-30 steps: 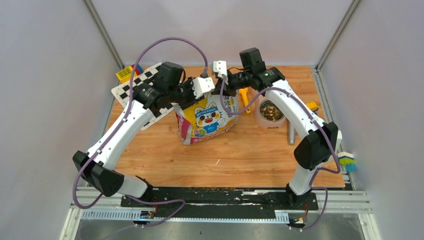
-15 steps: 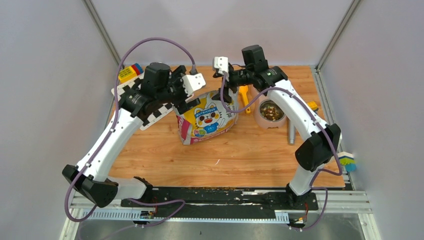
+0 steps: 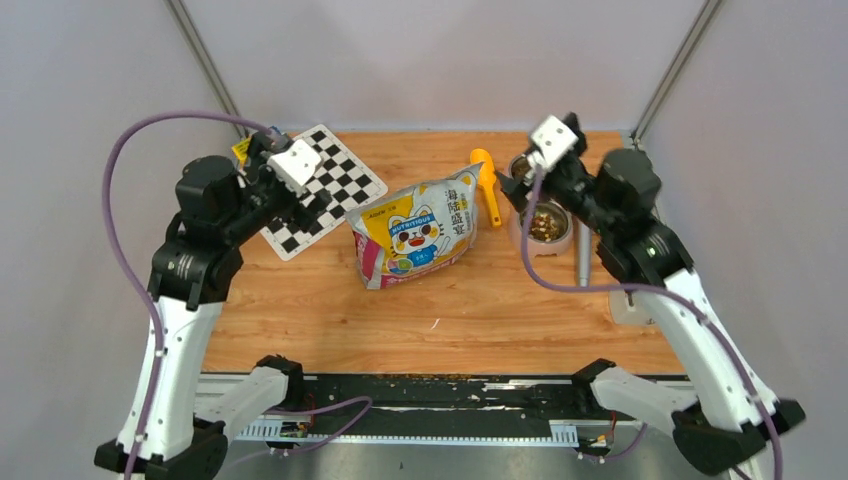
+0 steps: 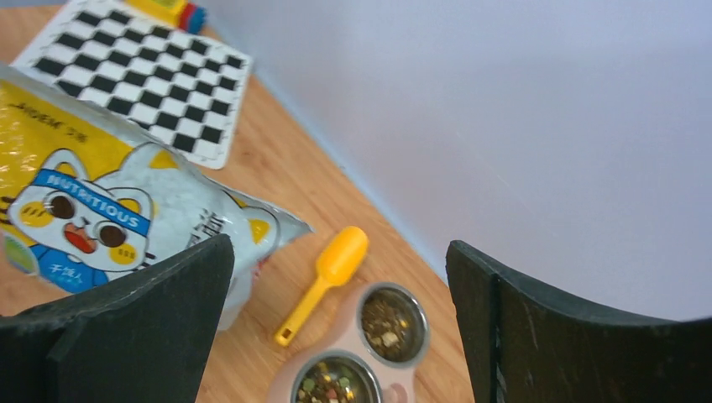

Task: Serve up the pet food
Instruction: Reset both arms

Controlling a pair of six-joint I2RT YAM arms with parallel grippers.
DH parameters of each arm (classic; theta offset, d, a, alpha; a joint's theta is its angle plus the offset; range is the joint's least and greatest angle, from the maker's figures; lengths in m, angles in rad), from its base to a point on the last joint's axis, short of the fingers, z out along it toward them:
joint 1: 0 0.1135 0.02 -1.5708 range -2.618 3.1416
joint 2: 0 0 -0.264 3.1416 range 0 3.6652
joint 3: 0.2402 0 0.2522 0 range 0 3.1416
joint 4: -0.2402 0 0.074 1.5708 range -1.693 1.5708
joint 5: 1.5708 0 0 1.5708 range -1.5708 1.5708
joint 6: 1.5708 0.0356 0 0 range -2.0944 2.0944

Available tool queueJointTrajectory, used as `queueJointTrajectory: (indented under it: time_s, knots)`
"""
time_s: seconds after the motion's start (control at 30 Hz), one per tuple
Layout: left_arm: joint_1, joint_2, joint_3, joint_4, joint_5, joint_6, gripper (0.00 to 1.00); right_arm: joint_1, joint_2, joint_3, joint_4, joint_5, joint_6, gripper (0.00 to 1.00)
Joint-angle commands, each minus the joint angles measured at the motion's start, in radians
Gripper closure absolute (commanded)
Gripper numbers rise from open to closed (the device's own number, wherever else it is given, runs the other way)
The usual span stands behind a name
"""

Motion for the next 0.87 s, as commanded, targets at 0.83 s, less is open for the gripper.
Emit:
queueJointTrajectory:
  time_s: [0.83]
  knots:
    - [0.198, -0.788, -0.715, 0.071, -0.321, -0.233, 0.00, -0.241, -1.079, -0.787, -0.032, 0.317, 0.285, 0.01]
